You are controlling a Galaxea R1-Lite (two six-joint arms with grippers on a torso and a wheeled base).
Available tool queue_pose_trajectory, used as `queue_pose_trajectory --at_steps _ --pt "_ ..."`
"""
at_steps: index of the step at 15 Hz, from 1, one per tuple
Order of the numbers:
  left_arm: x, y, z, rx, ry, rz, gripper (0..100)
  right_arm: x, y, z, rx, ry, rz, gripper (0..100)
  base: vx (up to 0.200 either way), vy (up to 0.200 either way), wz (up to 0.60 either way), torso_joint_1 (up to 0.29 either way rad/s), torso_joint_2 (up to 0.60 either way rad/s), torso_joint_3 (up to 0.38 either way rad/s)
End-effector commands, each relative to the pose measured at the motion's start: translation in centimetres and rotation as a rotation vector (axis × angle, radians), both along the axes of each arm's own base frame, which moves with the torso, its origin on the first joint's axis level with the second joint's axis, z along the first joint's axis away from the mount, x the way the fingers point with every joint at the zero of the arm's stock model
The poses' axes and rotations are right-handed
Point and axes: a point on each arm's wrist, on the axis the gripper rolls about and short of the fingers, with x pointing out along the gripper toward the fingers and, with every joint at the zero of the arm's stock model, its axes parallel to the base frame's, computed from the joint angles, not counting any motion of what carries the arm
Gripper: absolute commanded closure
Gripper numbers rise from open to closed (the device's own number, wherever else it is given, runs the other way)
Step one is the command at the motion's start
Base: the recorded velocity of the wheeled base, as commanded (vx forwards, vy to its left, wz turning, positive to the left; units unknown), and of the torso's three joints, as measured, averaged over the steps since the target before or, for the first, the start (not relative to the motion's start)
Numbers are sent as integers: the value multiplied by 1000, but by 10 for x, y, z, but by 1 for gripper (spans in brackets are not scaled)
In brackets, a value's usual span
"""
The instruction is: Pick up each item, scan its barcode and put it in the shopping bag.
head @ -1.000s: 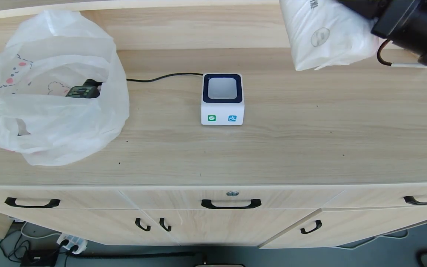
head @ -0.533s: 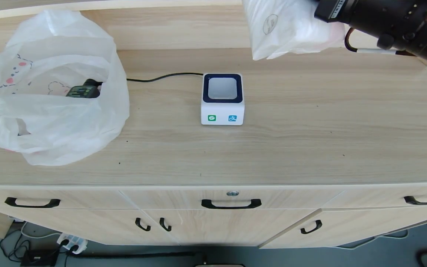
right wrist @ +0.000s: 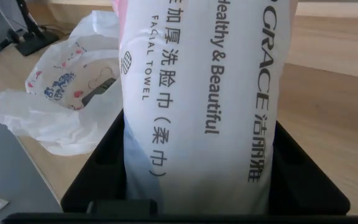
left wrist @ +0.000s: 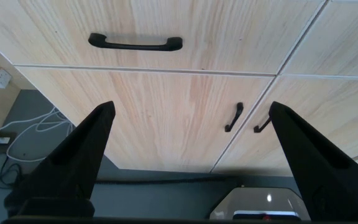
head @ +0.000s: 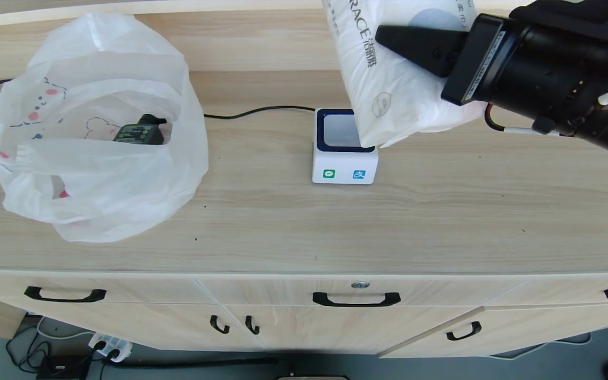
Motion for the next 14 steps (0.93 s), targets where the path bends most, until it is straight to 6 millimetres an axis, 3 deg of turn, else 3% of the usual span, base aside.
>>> queue_pose_trajectory --at_steps 1,6,9,14 --pt "0 0 0 0 0 1 0 3 -4 -1 9 -8 -18 100 0 200 0 -2 -2 -2" --pt "0 0 0 0 0 1 0 14 -11 -10 -7 11 -62 100 0 200 0 2 0 -1" --pt "0 0 0 1 0 1 0 32 -43 -12 -80 -42 -274 100 0 0 0 0 0 0" --pt "0 0 0 1 0 1 0 25 -44 -29 -143 -18 -288 100 0 0 0 0 0 0"
